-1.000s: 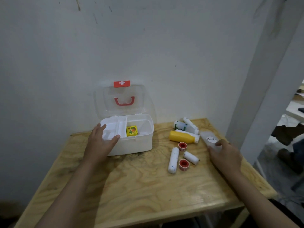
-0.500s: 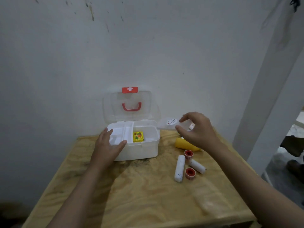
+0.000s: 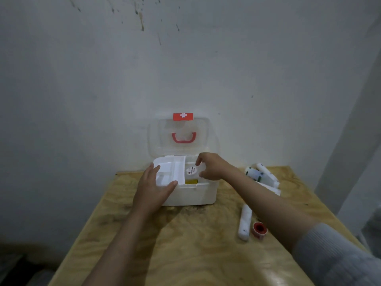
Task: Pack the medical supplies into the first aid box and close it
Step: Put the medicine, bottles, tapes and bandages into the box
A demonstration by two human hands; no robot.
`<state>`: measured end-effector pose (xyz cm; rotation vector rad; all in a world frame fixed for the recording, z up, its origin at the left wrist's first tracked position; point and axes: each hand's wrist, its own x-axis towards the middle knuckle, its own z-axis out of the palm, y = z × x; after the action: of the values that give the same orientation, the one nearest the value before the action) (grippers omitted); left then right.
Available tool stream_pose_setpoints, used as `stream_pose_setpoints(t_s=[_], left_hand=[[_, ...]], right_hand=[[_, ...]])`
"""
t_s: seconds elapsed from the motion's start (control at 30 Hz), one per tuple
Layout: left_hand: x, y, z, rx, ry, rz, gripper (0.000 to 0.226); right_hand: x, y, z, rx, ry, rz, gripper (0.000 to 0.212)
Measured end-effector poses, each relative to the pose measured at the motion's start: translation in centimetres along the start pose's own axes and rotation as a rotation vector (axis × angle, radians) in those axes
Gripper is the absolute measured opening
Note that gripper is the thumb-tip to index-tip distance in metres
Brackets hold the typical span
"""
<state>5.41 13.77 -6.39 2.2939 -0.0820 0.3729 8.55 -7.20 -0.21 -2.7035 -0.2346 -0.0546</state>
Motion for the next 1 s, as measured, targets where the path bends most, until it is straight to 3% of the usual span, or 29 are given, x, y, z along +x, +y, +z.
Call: stream_pose_setpoints(t_s=[0.1, 0.37, 0.6, 0.73, 0.83, 0.93, 1.0], left_hand=[[0.0, -0.2, 0.1, -0.007, 0.011, 0.005, 0.081], [0.0, -0.4, 0.2, 0.004, 0.015, 0.016, 0.081], [0.0, -0.6, 0.2, 0.007, 0.01, 0.028, 0.083], [0.0, -0.5, 0.1, 0.008, 0.009, 0.031, 0.08], [0.0, -0.4, 0.0, 0.003, 0.006, 0.032, 0.079], [-0.1, -0.2, -0.2, -0.004, 0.009, 0.034, 0.077], [0.0, -0.4, -0.2, -0.012, 0.01, 0.038, 0.076]], right_hand=[[0.6, 0.1, 1.0, -0.022, -0.011, -0.003, 0.043], [0.6, -0.2, 2.3, -0.006, 0.146, 0.033, 0.043], [0.7, -0.3, 2.2, 0.008, -0.012, -0.028, 0.051], [0.9, -0.1, 2.2, -0.02, -0.017, -0.059, 0.053], [0.5, 0.2, 2.2, 0.128, 0.133, -0.058, 0.044], [-1.1, 0.8, 1.6, 0.416, 0.465, -0.075, 0.023], [-2.9, 1.9, 0.8, 0.459, 0.598, -0.07, 0.016]])
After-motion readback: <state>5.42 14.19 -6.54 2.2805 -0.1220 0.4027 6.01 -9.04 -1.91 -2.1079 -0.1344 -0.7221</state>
